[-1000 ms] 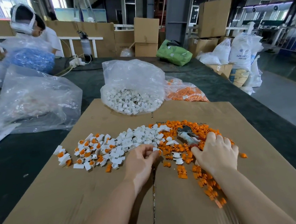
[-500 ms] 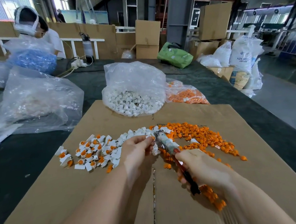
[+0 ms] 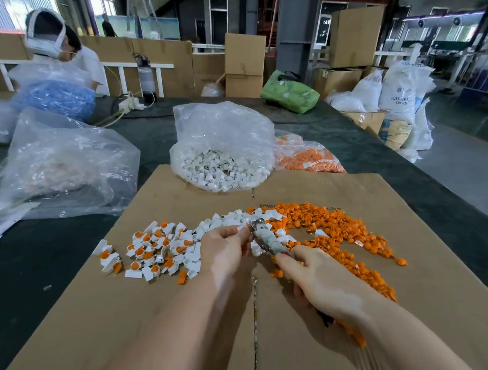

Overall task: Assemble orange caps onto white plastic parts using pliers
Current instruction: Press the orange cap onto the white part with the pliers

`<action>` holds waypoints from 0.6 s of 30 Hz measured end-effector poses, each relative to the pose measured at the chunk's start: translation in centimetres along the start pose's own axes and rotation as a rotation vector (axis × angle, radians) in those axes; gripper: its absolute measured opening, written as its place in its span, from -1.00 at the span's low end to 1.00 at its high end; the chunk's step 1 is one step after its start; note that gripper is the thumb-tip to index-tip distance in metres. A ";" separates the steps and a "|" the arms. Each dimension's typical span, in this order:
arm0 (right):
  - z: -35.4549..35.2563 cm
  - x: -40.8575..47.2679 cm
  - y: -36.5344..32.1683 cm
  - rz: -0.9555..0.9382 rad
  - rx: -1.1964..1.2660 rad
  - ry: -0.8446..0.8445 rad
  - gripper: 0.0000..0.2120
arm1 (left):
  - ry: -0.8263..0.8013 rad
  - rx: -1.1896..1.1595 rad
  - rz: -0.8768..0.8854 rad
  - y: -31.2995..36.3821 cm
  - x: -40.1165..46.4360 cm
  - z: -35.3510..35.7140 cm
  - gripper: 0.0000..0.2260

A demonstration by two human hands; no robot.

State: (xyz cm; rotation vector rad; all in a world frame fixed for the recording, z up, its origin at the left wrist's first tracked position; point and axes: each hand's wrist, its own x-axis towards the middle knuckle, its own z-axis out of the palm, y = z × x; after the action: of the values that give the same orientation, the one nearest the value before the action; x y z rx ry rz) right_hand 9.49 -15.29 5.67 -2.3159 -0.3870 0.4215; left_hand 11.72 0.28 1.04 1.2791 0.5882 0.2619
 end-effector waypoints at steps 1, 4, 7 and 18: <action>0.0 0.0 0.0 -0.004 -0.004 0.018 -0.64 | -0.001 -0.009 -0.006 0.0 0.0 0.0 -0.83; 0.2 -0.1 0.3 -0.011 -0.009 0.058 -0.63 | -0.006 0.005 0.001 0.0 -0.1 0.1 -0.88; 0.7 -0.2 0.9 0.002 0.048 0.117 -0.65 | 0.000 0.010 0.019 0.0 -0.3 0.1 -0.92; -0.9 2.0 5.5 0.155 -0.592 0.542 -0.50 | -0.099 0.409 0.212 -2.3 -1.3 -1.0 -0.86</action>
State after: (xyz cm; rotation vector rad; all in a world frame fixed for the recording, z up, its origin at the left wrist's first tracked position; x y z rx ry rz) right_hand 12.48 -18.80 1.96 -2.9123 -0.0599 -0.3017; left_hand 9.75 -0.21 -0.98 1.7440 0.4326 0.2589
